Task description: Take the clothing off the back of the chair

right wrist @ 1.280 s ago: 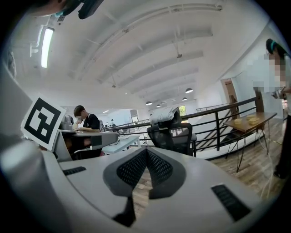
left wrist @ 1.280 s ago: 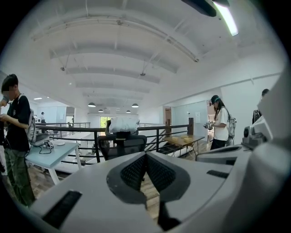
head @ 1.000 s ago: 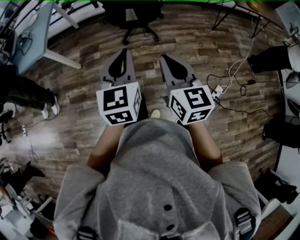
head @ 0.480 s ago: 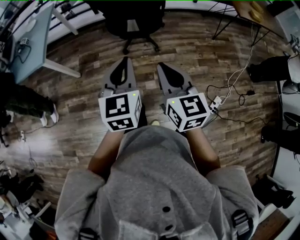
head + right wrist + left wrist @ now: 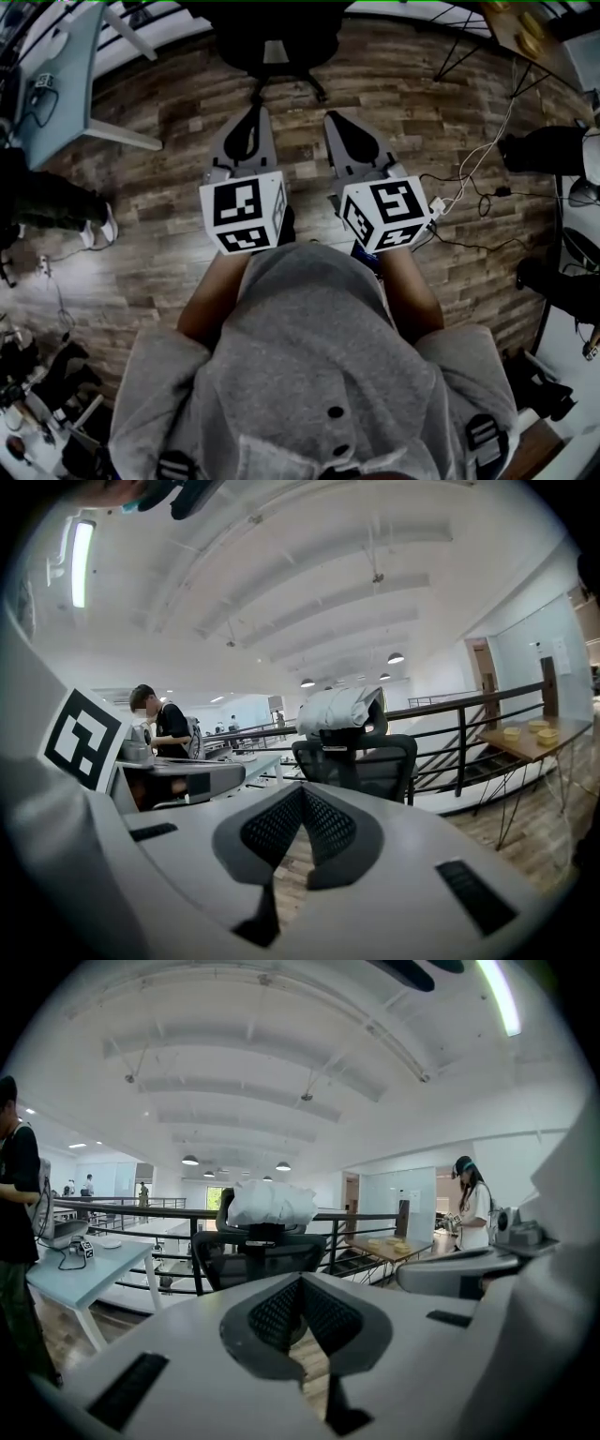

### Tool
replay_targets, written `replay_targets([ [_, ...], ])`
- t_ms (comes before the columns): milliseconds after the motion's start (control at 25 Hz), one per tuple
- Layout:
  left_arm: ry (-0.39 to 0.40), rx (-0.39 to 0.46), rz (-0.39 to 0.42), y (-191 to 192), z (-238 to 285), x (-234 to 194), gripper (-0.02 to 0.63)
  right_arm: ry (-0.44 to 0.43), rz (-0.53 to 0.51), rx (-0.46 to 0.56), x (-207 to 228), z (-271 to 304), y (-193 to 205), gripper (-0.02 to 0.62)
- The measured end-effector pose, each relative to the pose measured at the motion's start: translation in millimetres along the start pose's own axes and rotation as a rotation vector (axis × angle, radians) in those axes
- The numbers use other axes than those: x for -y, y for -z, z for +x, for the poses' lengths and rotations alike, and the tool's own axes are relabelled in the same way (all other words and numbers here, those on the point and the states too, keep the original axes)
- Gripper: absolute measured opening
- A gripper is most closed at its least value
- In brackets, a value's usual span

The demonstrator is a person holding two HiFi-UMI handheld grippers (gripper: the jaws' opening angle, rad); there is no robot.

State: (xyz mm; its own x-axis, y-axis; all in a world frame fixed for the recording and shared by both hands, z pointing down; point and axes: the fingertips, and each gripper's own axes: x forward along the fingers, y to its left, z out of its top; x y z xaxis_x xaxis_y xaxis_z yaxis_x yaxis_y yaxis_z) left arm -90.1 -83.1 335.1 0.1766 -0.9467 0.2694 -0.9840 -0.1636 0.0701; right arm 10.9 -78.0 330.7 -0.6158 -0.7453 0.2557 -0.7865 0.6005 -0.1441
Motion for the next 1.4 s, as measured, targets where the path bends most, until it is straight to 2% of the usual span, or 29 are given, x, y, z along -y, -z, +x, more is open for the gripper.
replay_targets([
  [240, -0.01, 0.006, -0.021, -16, 28, -33, 0.009, -0.003, 0.033, 0.016, 8, 39, -21, 0.012],
  [560, 0.014, 0.005, -0.045, -26, 52, -61, 0.009, 0.02, 0.007, 0.025, 3, 74, -42, 0.012],
  [960, 0.066, 0.024, -0.05, -39, 76, -83, 0.009, 0.042, 0.022, 0.046, 3, 108, -55, 0.012],
  [1400, 0.068, 0.035, -0.084, -48, 96, -130, 0.009, 0.049, 0.003, 0.029, -11, 150, -66, 0.012],
])
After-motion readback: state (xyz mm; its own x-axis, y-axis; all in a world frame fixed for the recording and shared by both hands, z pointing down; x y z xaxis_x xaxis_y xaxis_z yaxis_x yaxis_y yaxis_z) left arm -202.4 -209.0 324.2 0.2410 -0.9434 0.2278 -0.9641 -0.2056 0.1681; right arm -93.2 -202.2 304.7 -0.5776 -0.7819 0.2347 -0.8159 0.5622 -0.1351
